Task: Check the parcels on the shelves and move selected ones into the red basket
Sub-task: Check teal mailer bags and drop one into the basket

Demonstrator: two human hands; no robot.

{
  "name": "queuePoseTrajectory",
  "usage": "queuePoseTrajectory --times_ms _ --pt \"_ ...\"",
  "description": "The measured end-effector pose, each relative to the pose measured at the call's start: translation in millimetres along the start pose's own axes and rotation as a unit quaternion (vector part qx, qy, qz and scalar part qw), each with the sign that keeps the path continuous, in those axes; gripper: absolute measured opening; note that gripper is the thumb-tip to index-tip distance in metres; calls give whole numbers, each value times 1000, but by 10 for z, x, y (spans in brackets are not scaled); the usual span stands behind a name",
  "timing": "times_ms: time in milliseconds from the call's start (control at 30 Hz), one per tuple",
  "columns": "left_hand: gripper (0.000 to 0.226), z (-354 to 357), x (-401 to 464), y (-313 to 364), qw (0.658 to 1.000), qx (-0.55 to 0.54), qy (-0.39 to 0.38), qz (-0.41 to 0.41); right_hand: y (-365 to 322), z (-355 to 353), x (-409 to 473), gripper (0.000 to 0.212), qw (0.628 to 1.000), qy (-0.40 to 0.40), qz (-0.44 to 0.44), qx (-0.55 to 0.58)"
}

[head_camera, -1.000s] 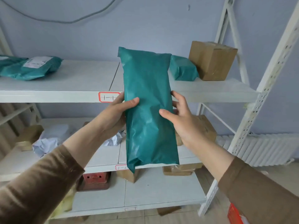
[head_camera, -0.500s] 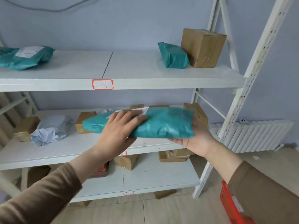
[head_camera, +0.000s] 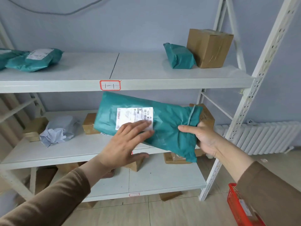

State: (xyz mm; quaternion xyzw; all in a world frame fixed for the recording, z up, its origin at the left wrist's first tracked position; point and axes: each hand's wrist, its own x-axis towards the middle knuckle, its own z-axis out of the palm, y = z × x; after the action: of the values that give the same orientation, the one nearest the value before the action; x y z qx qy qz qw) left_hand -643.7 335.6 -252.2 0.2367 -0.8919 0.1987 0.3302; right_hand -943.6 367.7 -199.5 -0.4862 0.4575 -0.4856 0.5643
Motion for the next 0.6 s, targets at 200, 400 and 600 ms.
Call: queuePoseTrajectory --times_ms 200,400,600 --pt "121 -314 301 -418 943 -152 -51 -293 -499 -225 219 50 981 -102 15 -163" --pt "65 -342 558 -578 775 -402 -229 -430 -974 -61 592 41 958 -59 -80 -268" --pt "43 -160 552 -517 608 -584 -38 -537 -857 184 739 74 895 242 -272 -257"
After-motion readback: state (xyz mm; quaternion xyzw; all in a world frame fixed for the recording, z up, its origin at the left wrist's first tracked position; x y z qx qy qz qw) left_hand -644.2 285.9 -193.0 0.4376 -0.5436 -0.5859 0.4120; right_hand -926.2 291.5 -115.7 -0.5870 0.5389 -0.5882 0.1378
